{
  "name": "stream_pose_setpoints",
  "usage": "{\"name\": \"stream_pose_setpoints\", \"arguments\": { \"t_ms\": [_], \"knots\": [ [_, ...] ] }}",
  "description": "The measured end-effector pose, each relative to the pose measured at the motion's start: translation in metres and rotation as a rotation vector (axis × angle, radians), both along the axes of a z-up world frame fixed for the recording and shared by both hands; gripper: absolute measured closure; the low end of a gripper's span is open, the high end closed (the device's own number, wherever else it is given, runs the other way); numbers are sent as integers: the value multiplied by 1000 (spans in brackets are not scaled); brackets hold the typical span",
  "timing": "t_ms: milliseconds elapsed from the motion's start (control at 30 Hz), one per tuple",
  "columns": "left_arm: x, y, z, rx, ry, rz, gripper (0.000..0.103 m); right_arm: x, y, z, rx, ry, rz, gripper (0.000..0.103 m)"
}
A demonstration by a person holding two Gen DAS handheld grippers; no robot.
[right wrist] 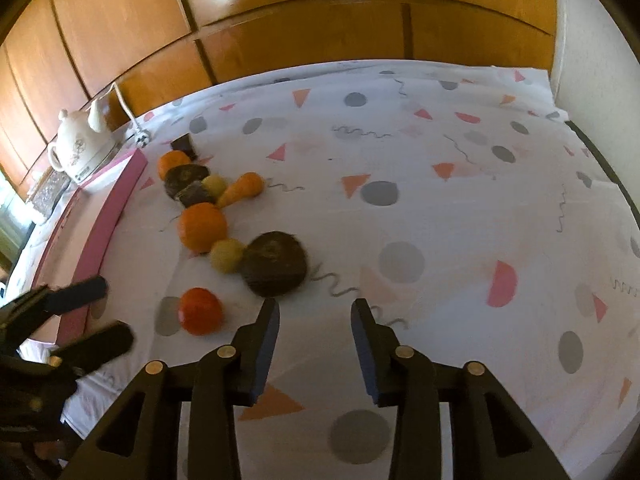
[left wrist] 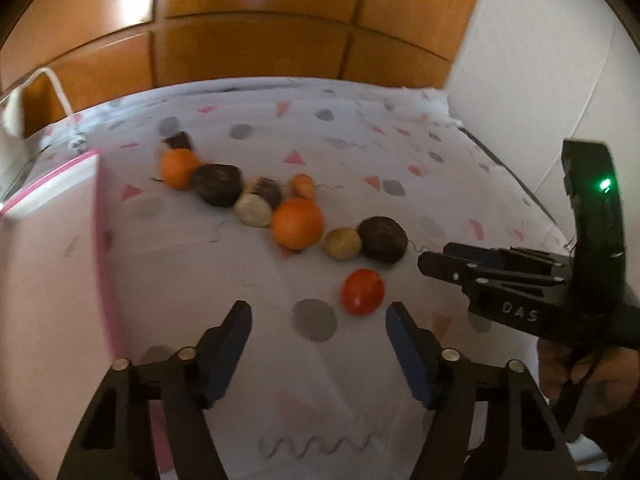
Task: Organize fruits
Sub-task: 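Grasp the red tomato with the left gripper while the right gripper grasps the dark round fruit, then carry the tomato into the tray and open the left gripper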
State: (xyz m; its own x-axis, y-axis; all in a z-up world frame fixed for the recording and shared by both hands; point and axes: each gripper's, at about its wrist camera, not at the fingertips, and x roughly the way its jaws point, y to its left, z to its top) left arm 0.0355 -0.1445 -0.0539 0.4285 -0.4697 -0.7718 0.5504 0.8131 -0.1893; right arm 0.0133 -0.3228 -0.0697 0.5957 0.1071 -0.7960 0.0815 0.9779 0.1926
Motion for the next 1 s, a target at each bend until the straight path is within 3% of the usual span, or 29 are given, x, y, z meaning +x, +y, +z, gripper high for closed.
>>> {"name": "stream_pose_setpoints", "arguments": {
  "t_ms": [233, 333, 367, 400, 500, 633, 667, 900, 967, 1000],
  "knots": [
    [9, -32, -10, 23, 19, -47, 49, 1, -16, -3, 48, -7, -10, 66],
    [14, -43, -18, 43, 20, -53, 60, 5, -18, -1, 78, -11, 2, 66],
    [16, -43, -21, 45, 28, -54, 71, 6, -18, 0, 83, -13, 6, 66],
    [17, -43, -23, 45, 31, -53, 75, 8, -17, 1, 91, -17, 18, 66],
    [14, -33, -21, 24, 24, -44, 76, 14, -12, 4, 106, -27, 56, 65],
    [12, -12, -22, 32, 21, 24, 76, 23, 5, 6, 76, -29, 138, 36],
    [11, -7, -22, 33, 15, 42, 76, 25, 9, 5, 57, -25, 152, 35],
    [9, 0, -27, 31, 5, 69, 75, 45, 26, -6, -54, 11, 209, 35],
    [10, 1, -27, 19, 10, 69, 75, 47, 29, -8, -88, 9, 208, 57],
    [10, 3, -27, 11, 14, 69, 76, 47, 30, -8, -107, 5, 206, 61]
  ]
}}
